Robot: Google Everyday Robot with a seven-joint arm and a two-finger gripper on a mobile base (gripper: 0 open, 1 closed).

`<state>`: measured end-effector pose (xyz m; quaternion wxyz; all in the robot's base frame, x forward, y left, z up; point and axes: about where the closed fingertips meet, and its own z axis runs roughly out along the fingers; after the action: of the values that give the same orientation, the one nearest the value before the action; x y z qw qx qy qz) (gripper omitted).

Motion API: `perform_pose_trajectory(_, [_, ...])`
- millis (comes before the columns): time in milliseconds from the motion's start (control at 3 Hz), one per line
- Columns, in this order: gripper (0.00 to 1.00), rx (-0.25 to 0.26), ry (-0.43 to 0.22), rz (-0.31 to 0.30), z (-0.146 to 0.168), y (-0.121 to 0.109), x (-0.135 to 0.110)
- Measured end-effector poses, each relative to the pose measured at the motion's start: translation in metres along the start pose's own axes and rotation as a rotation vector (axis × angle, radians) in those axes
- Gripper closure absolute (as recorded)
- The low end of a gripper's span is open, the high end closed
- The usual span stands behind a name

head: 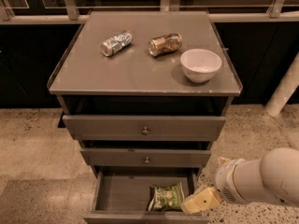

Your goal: Pick green jalapeno chip bag from bottom drawer and place on counter

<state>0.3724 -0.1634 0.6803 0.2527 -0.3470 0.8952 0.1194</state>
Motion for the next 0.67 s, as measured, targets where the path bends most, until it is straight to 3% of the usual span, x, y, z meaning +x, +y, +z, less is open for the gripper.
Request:
perform_pose_trajectory(333, [0.0, 0.001, -0.003, -0.002, -0.002, 0.001, 0.0])
perform_pose_trajectory(667, [0.0, -0.026, -0.032, 0.052, 0.018, -0.011, 0.016])
